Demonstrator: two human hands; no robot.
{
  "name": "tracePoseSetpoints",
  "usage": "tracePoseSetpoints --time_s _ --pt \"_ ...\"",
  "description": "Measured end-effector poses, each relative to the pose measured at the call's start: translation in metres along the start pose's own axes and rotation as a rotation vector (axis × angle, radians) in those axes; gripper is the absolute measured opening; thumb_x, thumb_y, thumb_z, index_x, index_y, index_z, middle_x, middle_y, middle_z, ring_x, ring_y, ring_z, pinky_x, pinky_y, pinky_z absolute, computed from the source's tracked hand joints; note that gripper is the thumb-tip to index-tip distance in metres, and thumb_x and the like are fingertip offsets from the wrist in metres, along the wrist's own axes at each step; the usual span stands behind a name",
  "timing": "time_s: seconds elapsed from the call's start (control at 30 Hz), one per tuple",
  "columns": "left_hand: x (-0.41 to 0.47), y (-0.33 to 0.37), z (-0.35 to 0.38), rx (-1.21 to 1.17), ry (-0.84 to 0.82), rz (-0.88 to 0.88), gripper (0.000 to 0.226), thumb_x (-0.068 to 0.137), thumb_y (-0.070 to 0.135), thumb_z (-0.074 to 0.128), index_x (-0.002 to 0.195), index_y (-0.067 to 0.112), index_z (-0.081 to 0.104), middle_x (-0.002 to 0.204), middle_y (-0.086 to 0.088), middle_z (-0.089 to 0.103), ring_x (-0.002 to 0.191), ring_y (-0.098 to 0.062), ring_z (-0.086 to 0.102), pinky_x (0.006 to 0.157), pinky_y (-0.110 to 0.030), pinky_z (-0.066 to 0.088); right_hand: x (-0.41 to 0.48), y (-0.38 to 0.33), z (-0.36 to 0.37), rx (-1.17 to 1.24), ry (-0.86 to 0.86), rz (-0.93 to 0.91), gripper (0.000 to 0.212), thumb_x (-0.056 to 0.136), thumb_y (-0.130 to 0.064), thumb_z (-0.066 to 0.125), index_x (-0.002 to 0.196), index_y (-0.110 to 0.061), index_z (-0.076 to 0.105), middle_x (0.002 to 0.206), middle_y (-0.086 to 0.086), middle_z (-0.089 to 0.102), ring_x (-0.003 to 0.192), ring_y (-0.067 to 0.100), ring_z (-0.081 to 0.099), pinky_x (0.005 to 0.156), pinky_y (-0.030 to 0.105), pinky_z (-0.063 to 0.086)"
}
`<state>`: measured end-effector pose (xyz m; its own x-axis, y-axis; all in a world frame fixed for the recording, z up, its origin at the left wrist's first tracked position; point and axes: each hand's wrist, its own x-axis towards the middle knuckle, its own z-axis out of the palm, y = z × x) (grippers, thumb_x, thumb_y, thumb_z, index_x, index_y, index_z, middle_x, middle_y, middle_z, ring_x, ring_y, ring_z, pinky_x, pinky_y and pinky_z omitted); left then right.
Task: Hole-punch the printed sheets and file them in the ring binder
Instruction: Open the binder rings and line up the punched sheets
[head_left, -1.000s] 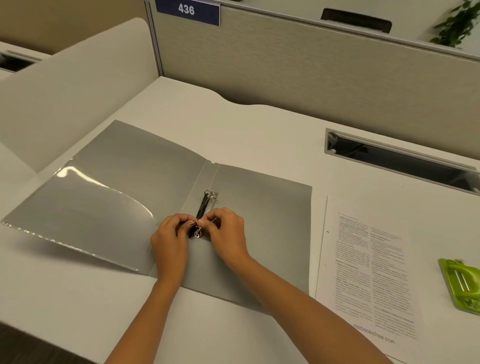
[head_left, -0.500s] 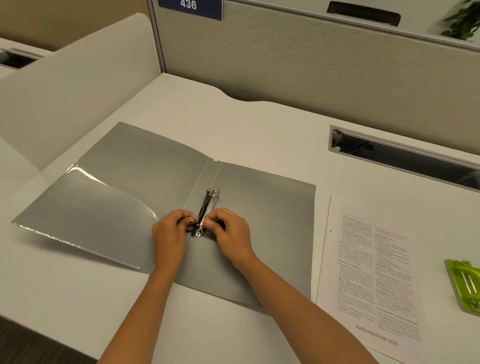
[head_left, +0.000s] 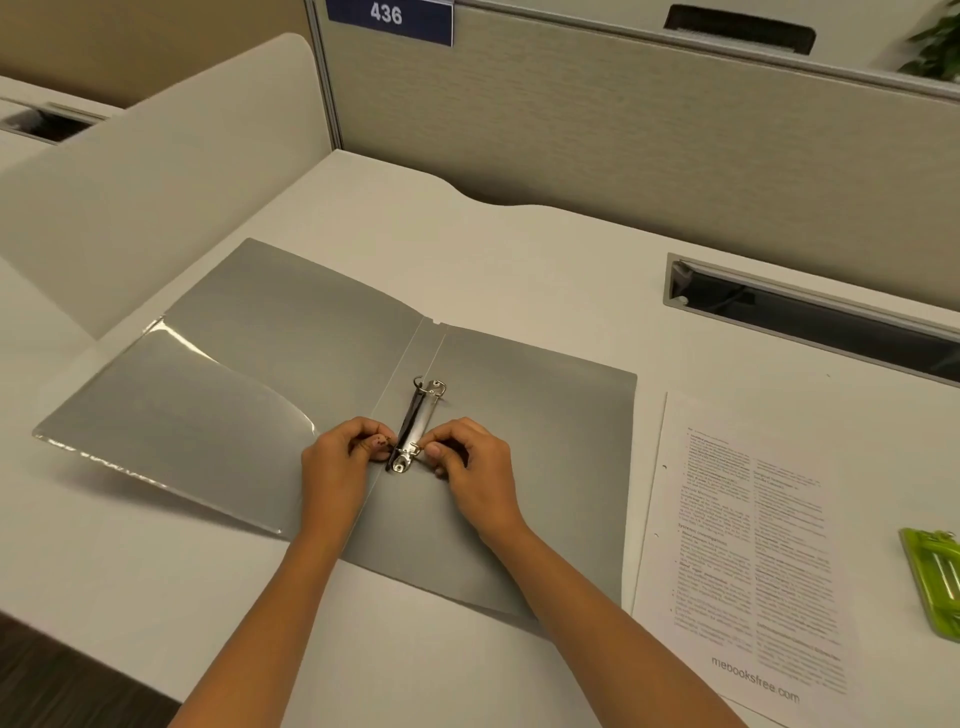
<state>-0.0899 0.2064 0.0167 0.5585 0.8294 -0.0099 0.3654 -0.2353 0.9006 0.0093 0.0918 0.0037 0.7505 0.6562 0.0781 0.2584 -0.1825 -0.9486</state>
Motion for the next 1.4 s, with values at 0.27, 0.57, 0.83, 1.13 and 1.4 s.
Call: tracePoseSetpoints --time_s 0.27,0.57,0.83,1.13,1.4 --pt "-0.006 -0.002 0.0 0.002 0.024 0.048 0.02 0.089 -0.001 0.057 0.086 0.012 0.072 0.083 0.004 0.072 0.073 0.004 0.067 0.066 -0.001 0.045 -0.003 0.001 -0.006 -0.008 0.012 -0.022 0.01 0.089 -0.003 0.062 0.086 -0.006 0.071 0.085 0.007 0.066 0.068 0.022 0.064 0.065 0.035 0.058" --pt "-0.029 0.017 0.023 0.057 0.2 0.214 0.024 0.1 0.015 0.041 0.105 0.018 0.064 0.102 0.001 0.063 0.091 -0.012 0.058 0.075 -0.018 0.042 -0.031 -0.001 -0.075 0.067 0.246 0.142 0.012 0.093 -0.008 0.058 0.099 -0.014 0.067 0.09 0.001 0.069 0.071 0.015 0.068 0.07 0.026 0.06" --pt "-0.066 0.049 0.072 0.194 -0.162 0.494 0.019 0.097 0.014 0.049 0.106 0.02 0.064 0.125 0.011 0.056 0.134 -0.006 0.036 0.109 -0.01 0.019 -0.067 0.004 -0.165 -0.157 0.629 0.236 0.023 0.089 0.001 0.06 0.096 -0.021 0.064 0.089 -0.009 0.066 0.084 0.003 0.064 0.079 0.02 0.055" --pt "-0.116 0.065 0.141 0.361 -0.59 0.71 0.036 0.1 0.038 0.039 0.132 0.027 0.051 0.152 0.009 0.037 0.145 -0.008 0.019 0.117 -0.022 -0.004 -0.122 0.014 -0.237 -0.602 0.742 0.634 0.043 0.091 -0.008 0.058 0.132 0.0 0.053 0.13 0.023 0.054 0.122 0.04 0.045 0.103 0.042 0.035" --pt "-0.13 0.054 0.168 0.538 -0.64 0.738 0.051 0.097 0.049 0.038 0.144 0.028 0.036 0.162 0.008 0.005 0.149 -0.012 0.002 0.121 -0.037 -0.005 -0.142 0.016 -0.254 -0.672 0.589 1.13 0.076 0.082 -0.04 0.072 0.131 0.007 0.038 0.133 0.029 0.04 0.123 0.043 0.041 0.1 0.048 0.041"
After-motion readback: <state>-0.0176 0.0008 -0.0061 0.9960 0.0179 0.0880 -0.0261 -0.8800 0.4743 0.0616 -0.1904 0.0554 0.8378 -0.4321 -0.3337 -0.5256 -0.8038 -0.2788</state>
